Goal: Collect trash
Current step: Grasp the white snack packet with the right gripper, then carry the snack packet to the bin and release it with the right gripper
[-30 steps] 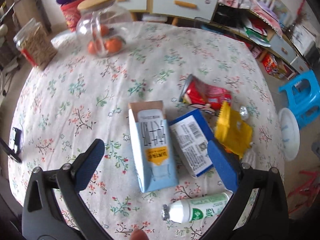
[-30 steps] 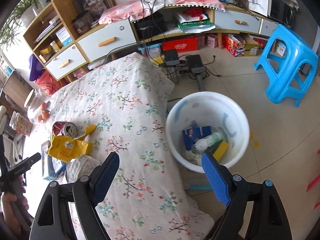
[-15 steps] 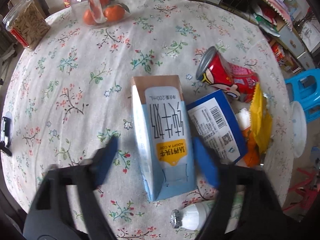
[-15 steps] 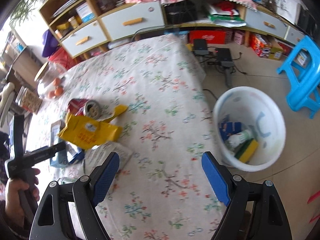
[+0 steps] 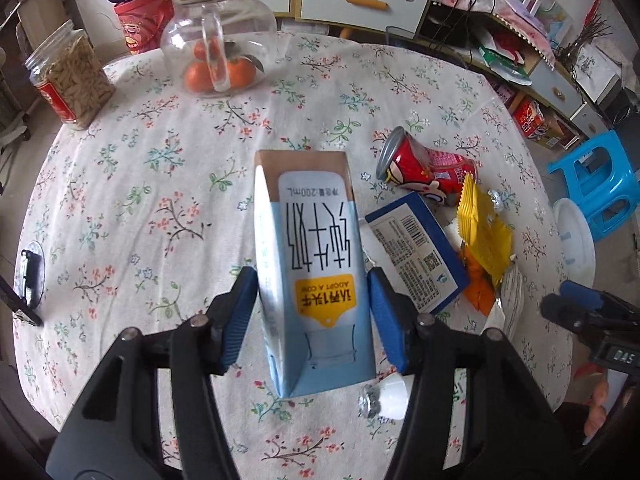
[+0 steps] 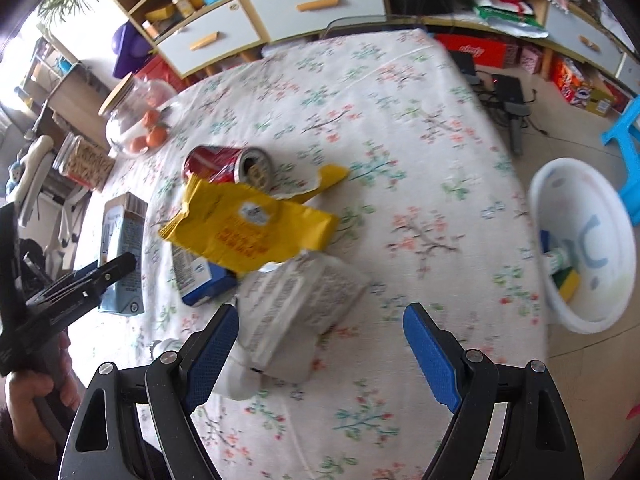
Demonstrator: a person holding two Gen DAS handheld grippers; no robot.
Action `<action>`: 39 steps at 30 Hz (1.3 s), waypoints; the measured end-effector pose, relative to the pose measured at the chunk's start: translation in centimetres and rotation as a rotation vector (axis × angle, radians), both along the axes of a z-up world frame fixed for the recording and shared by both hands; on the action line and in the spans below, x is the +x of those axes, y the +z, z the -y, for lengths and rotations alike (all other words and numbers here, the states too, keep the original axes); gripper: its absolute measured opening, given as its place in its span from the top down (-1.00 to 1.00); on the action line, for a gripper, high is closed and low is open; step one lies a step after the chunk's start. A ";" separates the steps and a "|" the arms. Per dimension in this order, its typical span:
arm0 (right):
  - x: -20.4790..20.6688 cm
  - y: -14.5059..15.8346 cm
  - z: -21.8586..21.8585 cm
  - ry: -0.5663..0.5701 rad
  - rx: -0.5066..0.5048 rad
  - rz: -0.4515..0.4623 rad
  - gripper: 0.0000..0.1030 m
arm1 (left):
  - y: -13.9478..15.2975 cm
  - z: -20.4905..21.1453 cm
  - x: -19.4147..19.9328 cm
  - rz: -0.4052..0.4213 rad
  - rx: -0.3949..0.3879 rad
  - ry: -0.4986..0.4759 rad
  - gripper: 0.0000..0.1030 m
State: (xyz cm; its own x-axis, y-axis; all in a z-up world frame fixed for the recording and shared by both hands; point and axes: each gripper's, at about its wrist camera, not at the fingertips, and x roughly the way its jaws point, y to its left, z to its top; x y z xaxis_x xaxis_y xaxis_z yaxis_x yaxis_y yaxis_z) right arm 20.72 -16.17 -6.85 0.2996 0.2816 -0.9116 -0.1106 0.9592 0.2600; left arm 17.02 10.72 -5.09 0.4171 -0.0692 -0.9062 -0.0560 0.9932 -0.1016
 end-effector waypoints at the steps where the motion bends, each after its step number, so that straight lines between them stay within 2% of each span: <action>1: 0.1 -0.3 -0.5 0.005 0.007 -0.012 -0.66 | 0.1 -0.3 -0.1 0.002 -0.004 0.002 -0.13; 7: 0.8 -1.9 -2.6 0.015 0.033 -0.062 -0.66 | 0.1 -1.6 -0.9 0.004 -0.016 0.017 -0.13; 14: 1.1 -3.9 -4.2 0.028 -0.039 -0.098 -0.66 | 0.1 -2.4 -1.9 -0.001 -0.016 0.017 -0.13; 18: 1.2 -4.9 -4.2 0.022 -0.042 -0.119 -0.66 | 0.1 -2.4 -2.1 -0.004 -0.020 0.014 -0.13; 20: 1.1 -4.8 -4.1 0.022 -0.040 -0.112 -0.65 | 0.2 -2.4 -2.2 -0.001 -0.023 0.013 -0.13; 24: 0.8 -4.2 -3.8 0.029 -0.046 -0.093 -0.39 | 0.6 -2.1 -2.2 0.010 -0.032 0.004 -0.13; 28: 0.6 -3.6 -3.0 0.024 -0.039 -0.078 -0.31 | 0.8 -1.6 -2.2 0.021 -0.039 -0.007 -0.13; 39: 0.1 -0.2 1.5 -0.037 -0.024 -0.002 -0.30 | 1.8 1.1 -1.9 0.055 -0.070 -0.053 -0.13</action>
